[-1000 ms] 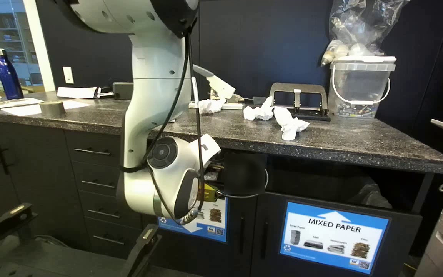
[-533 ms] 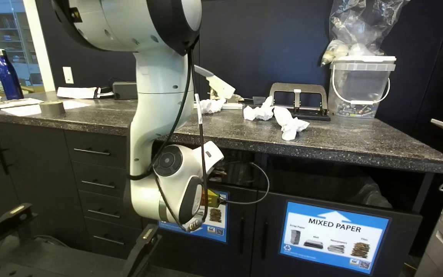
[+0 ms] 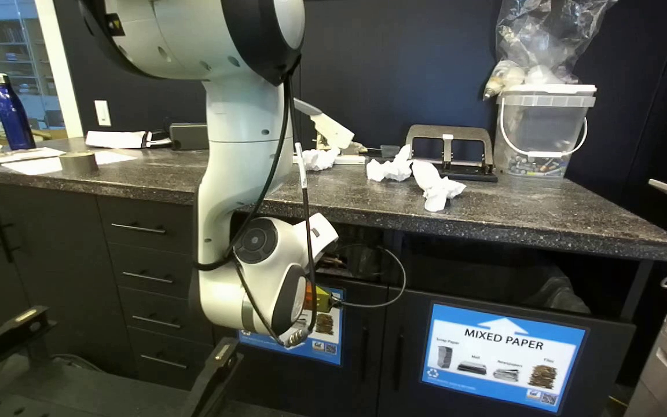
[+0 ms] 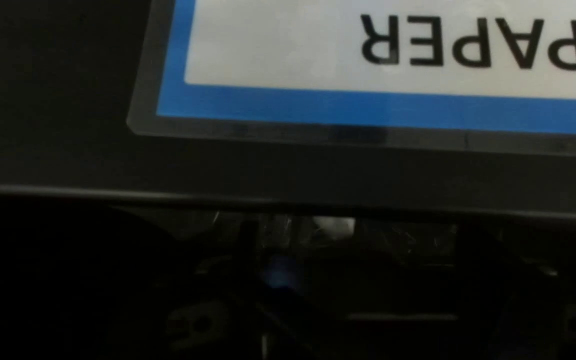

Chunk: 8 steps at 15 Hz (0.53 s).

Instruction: Put the papers in the bin to the left

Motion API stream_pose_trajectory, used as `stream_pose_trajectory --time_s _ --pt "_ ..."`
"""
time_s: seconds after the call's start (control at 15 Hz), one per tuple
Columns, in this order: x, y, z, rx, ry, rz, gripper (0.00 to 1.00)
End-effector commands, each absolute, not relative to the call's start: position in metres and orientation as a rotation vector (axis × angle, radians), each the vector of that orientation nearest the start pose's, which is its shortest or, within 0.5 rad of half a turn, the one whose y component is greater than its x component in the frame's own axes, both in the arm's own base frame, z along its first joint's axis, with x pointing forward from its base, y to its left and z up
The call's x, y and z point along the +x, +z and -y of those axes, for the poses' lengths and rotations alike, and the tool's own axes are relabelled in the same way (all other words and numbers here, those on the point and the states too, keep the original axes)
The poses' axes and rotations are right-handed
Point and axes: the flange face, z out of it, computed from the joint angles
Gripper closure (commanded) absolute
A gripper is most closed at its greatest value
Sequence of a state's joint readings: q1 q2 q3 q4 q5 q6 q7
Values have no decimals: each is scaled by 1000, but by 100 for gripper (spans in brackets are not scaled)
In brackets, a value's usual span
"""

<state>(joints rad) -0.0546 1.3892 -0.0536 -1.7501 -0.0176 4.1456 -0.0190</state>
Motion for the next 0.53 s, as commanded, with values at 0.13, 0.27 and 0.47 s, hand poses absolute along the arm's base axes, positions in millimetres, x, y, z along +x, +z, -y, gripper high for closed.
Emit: stream_pose_trajectory --time_s 0.13,0.27,0.47 --pt "532 -23 46 -2775 -1606 19 0" --pt "520 -8 39 -2774 -1585 31 0" --pt "497 10 31 -2822 -1459 66 0"
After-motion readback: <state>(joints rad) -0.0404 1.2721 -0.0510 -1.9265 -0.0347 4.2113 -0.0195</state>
